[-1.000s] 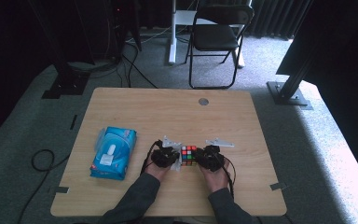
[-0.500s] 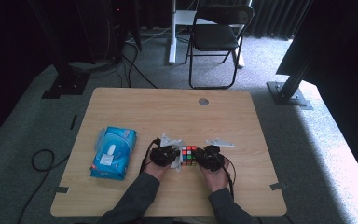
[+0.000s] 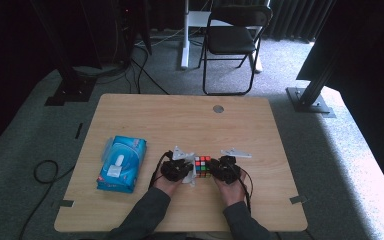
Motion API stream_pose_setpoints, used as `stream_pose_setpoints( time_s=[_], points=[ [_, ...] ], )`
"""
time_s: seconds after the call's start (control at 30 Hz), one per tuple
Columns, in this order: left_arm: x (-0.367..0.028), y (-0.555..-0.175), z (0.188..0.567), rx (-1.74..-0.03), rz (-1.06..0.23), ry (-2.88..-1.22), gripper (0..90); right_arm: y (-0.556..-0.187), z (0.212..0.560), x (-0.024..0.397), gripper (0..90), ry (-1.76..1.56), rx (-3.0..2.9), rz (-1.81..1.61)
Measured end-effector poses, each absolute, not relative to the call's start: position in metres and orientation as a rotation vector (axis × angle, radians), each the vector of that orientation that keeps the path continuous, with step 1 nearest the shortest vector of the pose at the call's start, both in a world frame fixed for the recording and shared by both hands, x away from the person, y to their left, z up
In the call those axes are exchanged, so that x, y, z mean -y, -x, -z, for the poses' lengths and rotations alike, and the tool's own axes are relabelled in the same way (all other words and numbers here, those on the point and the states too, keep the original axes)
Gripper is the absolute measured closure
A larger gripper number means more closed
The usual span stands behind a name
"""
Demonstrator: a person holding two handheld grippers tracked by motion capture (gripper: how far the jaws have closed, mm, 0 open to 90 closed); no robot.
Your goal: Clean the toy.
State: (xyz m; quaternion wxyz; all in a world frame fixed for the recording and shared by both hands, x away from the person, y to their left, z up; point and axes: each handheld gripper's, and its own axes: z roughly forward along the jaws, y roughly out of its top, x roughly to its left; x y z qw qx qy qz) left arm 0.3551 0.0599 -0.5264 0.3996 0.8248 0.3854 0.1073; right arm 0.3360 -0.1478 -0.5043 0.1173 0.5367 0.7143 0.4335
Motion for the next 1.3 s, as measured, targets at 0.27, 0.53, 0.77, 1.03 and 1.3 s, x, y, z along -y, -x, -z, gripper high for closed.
stream_pose_setpoints(
  time_s=[0.27, 0.53, 0.77, 1.03, 1.3],
  points=[
    [-0.056, -0.356, 0.541, -1.0, -0.274, -2.121, 86.5, -0.336, 0.504, 0.147, 69.5, -1.571, -2.087, -1.27],
    [-0.057, -0.355, 0.541, -0.998, -0.281, -2.118, 86.1, -0.336, 0.505, 0.148, 69.4, -1.572, -2.087, -1.271],
    [-0.064, -0.349, 0.532, -0.99, -0.283, -2.068, 85.1, -0.336, 0.505, 0.149, 69.4, -1.575, -2.087, -1.281],
    [-0.071, -0.337, 0.516, -0.948, -0.264, -2.018, 85.0, -0.336, 0.505, 0.149, 69.4, -1.574, -2.087, -1.281],
    [-0.062, -0.336, 0.531, -0.966, -0.258, -2.067, 85.0, -0.336, 0.505, 0.148, 69.4, -1.574, -2.084, -1.278]
  ],
)
